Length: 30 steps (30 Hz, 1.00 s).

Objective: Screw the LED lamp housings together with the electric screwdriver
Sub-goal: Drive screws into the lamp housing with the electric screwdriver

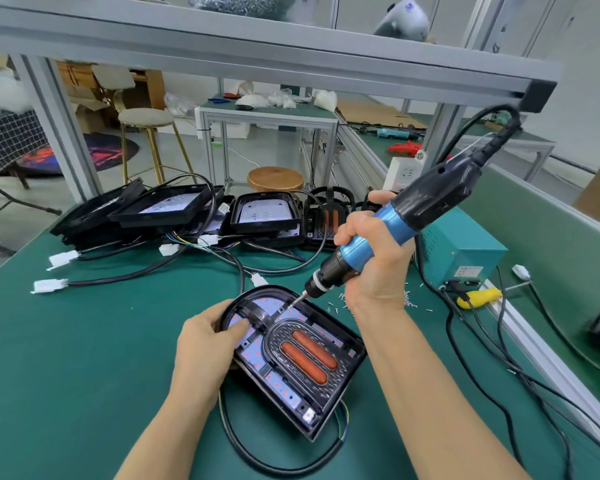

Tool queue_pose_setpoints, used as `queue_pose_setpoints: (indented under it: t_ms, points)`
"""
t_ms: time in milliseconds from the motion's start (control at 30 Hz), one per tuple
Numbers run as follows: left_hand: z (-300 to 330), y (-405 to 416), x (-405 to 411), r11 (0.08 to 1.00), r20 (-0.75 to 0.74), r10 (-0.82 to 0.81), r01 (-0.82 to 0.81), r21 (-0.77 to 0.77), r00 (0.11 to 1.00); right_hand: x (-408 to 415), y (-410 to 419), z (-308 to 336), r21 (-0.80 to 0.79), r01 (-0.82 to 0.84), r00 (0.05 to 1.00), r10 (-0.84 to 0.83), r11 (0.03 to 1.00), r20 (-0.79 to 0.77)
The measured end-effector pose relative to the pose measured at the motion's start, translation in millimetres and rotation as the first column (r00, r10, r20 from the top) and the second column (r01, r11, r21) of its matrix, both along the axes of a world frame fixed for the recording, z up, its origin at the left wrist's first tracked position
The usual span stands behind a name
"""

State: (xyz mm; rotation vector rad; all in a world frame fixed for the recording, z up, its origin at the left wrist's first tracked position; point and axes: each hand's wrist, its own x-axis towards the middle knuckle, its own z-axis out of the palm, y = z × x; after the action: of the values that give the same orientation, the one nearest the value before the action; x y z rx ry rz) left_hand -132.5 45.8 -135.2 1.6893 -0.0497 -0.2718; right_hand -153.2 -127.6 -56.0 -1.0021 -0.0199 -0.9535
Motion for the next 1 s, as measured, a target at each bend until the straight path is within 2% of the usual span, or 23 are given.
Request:
queue_pose_setpoints:
  t_ms: [167, 700, 933, 1000]
  points:
    - [-0.8, -1.9, 1.2, 0.999, -0.013, 0.004, -0.004, -0.037, 1.0, 3.7, 2.2, -1.3, -0.031, 0.004, 1.0, -0.004, 0.999, -0.014]
    - [-6.7, -3.1, 5.4, 1.0, -0.017, 0.013, -0.014, -0.016, 1.0, 11.8, 9.1, -7.5, -0.073, -0.028, 0.999, 0.025, 0.997, -0.048]
    - [-10.3, -8.2, 5.9, 0.996, -0.045, 0.056, -0.059, -0.061, 0.997, 15.1, 15.3, -8.8, -0.192, -0.113, 0.993, 0.102, 0.975, -0.068]
    - [-10.9, -8.4, 6.3, 0.997, -0.042, 0.058, -0.06, -0.044, 0.997, 16.1, 14.3, -6.1, -0.23, -0.144, 0.986, 0.12, 0.963, -0.116]
